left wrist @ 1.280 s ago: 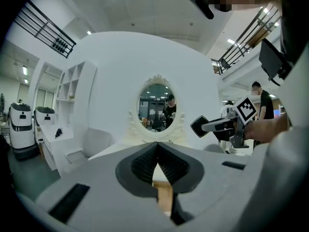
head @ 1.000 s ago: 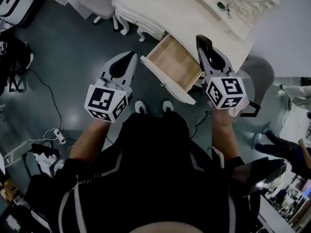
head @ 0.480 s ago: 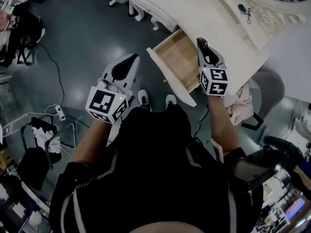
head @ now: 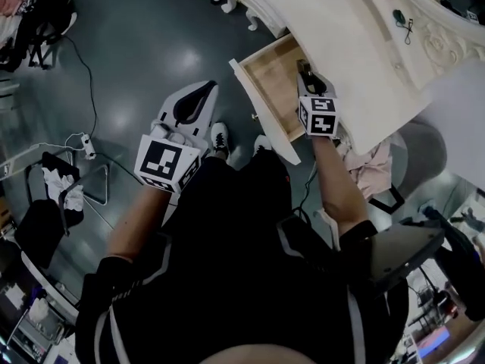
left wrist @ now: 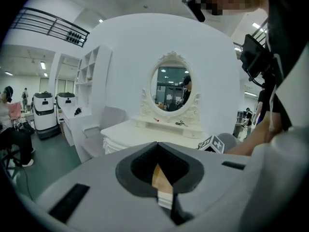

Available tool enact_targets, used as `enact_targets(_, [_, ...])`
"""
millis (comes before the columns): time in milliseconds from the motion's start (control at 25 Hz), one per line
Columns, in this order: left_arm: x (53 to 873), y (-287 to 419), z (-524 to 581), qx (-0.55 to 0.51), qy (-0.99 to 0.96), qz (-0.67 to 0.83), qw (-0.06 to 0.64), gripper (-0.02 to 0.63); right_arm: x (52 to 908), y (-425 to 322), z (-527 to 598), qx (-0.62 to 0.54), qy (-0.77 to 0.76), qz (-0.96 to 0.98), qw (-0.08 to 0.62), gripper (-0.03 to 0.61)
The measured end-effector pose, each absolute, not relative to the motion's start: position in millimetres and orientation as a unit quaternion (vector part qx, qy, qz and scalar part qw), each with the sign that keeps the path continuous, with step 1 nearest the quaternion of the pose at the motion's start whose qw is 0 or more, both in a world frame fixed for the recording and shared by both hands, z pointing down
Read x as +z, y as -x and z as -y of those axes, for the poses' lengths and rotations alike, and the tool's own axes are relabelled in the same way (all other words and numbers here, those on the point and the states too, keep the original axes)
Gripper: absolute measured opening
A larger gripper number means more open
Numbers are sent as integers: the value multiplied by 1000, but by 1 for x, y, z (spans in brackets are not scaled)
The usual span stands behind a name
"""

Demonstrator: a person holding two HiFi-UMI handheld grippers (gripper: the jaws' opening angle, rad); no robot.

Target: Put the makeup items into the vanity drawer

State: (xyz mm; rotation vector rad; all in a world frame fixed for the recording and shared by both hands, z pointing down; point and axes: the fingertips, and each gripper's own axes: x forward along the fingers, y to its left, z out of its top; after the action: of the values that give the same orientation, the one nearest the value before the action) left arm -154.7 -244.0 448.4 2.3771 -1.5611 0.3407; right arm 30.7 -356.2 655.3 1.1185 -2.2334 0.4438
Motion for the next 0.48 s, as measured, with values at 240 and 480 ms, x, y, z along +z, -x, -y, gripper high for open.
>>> enact_targets(240, [462, 158, 230, 128, -801, 563, 160, 3, 707, -15, 347, 172, -375, 848, 334, 100])
enact_targets(480, [474, 166, 221, 142, -780, 586, 169, 3, 749, -7, 336, 180, -337, 848, 367, 100])
